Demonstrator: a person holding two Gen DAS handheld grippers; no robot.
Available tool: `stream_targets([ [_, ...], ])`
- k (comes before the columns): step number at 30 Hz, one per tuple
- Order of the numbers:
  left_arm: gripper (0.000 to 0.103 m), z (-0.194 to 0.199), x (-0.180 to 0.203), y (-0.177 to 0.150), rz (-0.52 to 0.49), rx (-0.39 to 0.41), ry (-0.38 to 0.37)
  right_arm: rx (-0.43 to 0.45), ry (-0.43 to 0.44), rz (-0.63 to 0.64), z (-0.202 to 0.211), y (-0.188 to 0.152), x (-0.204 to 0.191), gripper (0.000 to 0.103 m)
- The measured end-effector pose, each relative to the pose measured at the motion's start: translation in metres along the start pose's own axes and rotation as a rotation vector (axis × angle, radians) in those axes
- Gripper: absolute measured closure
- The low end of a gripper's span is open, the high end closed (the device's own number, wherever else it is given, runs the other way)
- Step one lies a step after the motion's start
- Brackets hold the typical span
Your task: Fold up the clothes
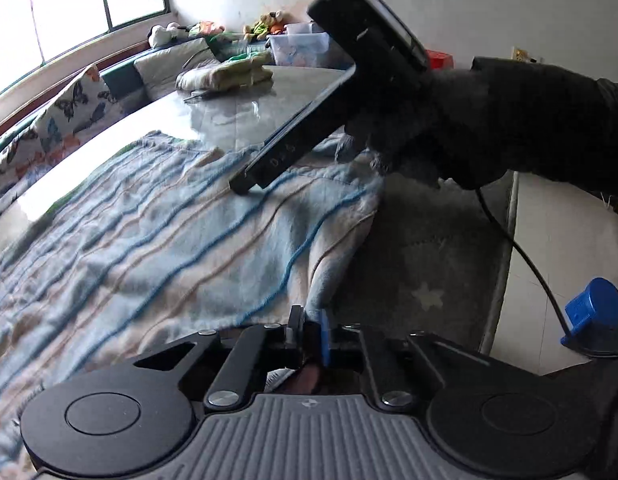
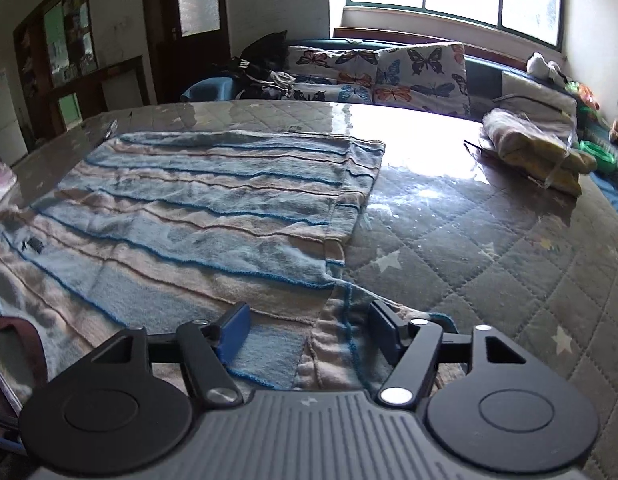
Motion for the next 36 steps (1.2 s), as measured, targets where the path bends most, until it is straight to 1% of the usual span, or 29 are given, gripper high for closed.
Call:
stream_targets([
  [2,0.086,0.004,0.002,0.001,0.002,0.014,0.000,0.000,-0.004,0.011,0.001,0.000,-0.002,0.035],
  [4,0.068,0.013,0.000,0.001,0.015,0.039,0.006,0.011,0.004,0.019,0.007,0.001,-0.004,0.035],
  [7,0.061,0.027,-0.014,-0.001,0.078,0.079,0.039,0.042,0.028,0.047,0.022,0.000,-0.013,0.035],
  [8,0.060,0.032,-0.021,-0.002,0.105,0.091,0.058,0.050,0.043,0.060,0.027,-0.002,-0.017,0.035],
  [10,0.059,0.042,-0.042,-0.006,0.173,0.112,0.123,0.055,0.077,0.085,0.037,-0.008,-0.027,0.035],
  [12,0.057,0.052,-0.065,-0.012,0.262,0.134,0.183,0.044,0.108,0.116,0.043,-0.019,-0.037,0.035],
  [15,0.055,0.067,-0.097,-0.024,0.383,0.154,0.266,0.029,0.108,0.163,0.047,-0.033,-0.045,0.034],
  [19,0.054,0.082,-0.129,-0.048,0.519,0.158,0.341,0.034,0.107,0.147,0.052,-0.037,-0.043,0.032],
  [22,0.053,0.091,-0.144,-0.067,0.602,0.159,0.374,0.031,0.108,0.143,0.051,-0.038,-0.043,0.030],
  [26,0.051,0.111,-0.157,-0.087,0.655,0.182,0.418,0.032,0.114,0.138,0.051,-0.039,-0.042,0.030],
  [29,0.050,0.125,-0.169,-0.101,0.701,0.185,0.464,0.031,0.116,0.139,0.051,-0.039,-0.043,0.029],
  [30,0.050,0.129,-0.173,-0.104,0.718,0.193,0.466,0.031,0.117,0.140,0.051,-0.039,-0.043,0.029],
  [33,0.050,0.137,-0.185,-0.103,0.765,0.232,0.453,0.031,0.116,0.138,0.051,-0.039,-0.043,0.028],
  [35,0.050,0.141,-0.195,-0.102,0.770,0.243,0.479,0.032,0.116,0.136,0.050,-0.039,-0.043,0.028],
  [36,0.050,0.142,-0.203,-0.105,0.789,0.241,0.502,0.032,0.115,0.135,0.050,-0.039,-0.043,0.028],
])
Point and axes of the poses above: each gripper's, at about its wrist camera, not at the fingertips, and z roughly against the way its jaws point, x to its right, y to its top, the point moved 9 cm from there along -z, roughly the way its jaws point, and after that the axes turned 11 degrees about -y, right-handed, at the moved point
